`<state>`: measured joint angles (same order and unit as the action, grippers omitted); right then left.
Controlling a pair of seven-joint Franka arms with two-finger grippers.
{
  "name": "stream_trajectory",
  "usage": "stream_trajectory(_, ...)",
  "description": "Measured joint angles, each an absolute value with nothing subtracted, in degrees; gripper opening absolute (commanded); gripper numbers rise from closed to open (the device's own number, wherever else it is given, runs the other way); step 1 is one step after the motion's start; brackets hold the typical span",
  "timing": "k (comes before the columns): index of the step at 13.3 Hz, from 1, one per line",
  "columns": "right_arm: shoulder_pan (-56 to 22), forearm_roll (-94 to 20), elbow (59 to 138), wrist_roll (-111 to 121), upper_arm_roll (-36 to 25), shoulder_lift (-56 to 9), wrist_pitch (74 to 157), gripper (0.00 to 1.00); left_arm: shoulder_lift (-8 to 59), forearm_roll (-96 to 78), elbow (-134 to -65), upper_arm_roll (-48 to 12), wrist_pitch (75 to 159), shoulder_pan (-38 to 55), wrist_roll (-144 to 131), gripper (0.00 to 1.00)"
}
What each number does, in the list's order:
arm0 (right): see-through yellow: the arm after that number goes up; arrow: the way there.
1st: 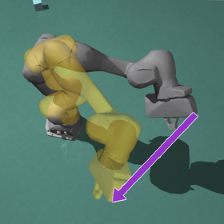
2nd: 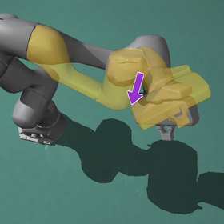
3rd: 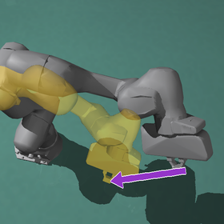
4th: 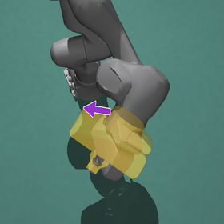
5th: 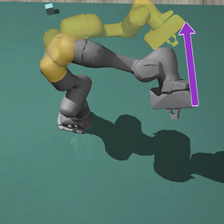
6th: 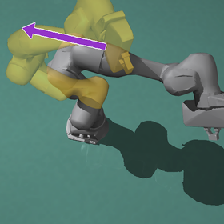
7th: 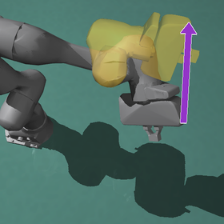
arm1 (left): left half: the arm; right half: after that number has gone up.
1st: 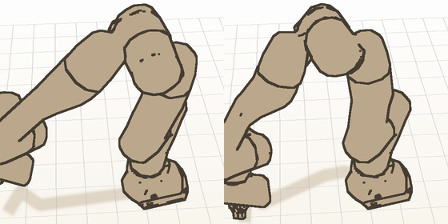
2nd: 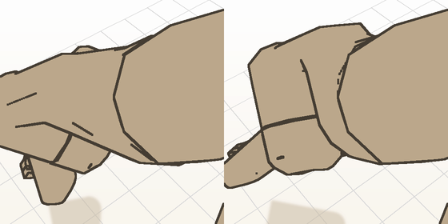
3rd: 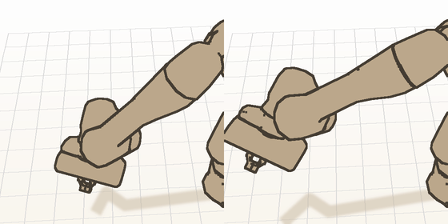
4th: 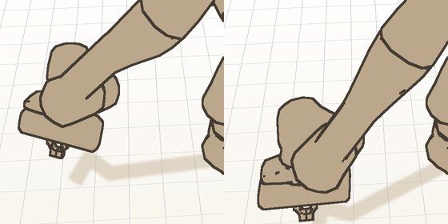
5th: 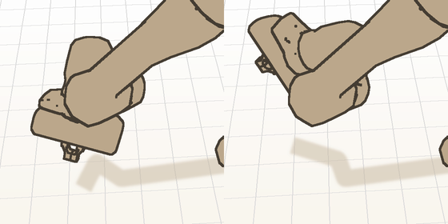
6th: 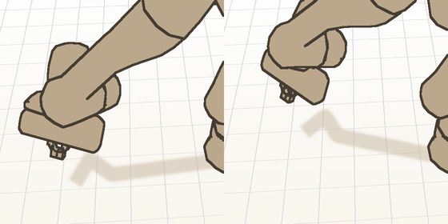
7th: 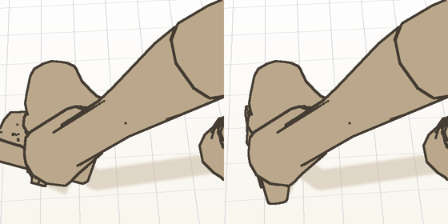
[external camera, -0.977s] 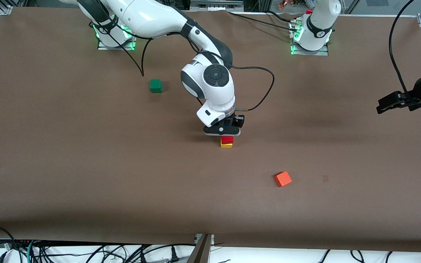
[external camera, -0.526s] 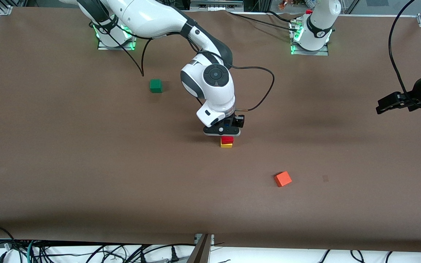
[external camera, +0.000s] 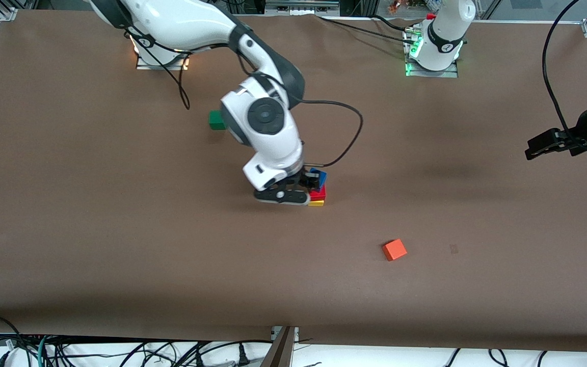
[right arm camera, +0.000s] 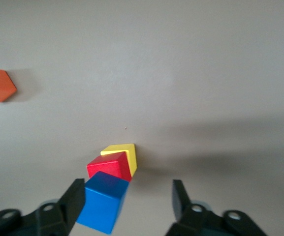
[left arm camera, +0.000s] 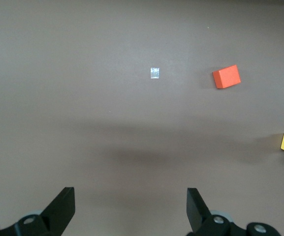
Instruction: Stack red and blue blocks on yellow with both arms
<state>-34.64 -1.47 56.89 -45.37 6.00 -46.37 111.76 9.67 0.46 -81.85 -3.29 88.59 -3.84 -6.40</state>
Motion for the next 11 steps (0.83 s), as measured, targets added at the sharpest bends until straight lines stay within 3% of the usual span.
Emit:
stream_trajectory(8, -21.2, -5.1, 57.2, -26.2, 5.4, -36.2, 89.8, 1.0, 9.8, 0.5, -81.8, -3.3, 88.6, -3.8, -6.4, 1.0)
stream_trajectory(11, -20.5, -5.2, 60.2, -22.8, 2.5, -30.8, 85.2, 1.0, 9.8, 0.5, -81.8, -3.3, 88.6, -3.8, -6.4, 1.0)
